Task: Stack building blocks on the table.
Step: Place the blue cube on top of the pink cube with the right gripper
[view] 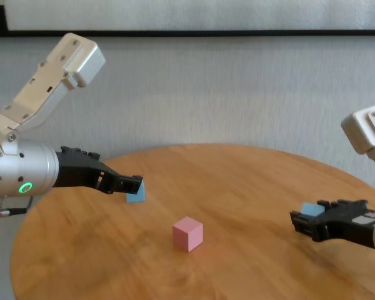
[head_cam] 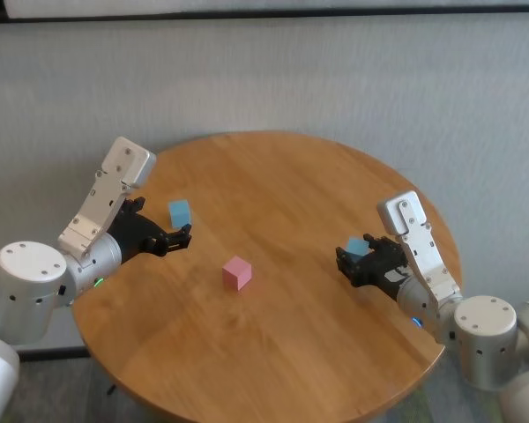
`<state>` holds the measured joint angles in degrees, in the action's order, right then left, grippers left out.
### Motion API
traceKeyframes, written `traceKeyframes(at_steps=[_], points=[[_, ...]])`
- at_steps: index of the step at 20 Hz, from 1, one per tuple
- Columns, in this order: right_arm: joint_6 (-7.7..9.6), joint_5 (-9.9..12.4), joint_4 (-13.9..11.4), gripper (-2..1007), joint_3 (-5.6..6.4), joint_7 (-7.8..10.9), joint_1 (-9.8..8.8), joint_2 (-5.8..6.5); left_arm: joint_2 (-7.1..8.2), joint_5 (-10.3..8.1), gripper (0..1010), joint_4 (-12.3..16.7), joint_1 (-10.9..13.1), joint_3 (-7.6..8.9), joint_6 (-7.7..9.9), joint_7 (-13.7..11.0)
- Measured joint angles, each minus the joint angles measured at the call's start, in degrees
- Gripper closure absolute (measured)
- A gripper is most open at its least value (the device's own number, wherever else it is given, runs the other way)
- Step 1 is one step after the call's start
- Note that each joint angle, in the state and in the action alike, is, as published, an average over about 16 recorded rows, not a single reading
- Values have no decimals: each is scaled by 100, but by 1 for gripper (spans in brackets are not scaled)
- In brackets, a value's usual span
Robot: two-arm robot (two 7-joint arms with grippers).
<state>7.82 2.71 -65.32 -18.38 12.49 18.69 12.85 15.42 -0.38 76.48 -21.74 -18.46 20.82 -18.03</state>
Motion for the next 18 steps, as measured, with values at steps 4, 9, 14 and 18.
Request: traceKeyframes(at_steps=[4, 9, 14, 18], points=[[-44, -13, -273, 487, -11, 126, -110, -14, 0, 0, 10, 0, 0, 0, 0, 0], [-84, -14, -642, 487, -95, 304, -247, -66, 0, 0, 10, 0, 0, 0, 0, 0], [-100, -21, -860, 488, -254, 438, -311, -181, 0, 0, 10, 0, 0, 0, 0, 0], [-105, -41, -853, 488, -403, 488, -281, -316, 0, 0, 10, 0, 0, 0, 0, 0]])
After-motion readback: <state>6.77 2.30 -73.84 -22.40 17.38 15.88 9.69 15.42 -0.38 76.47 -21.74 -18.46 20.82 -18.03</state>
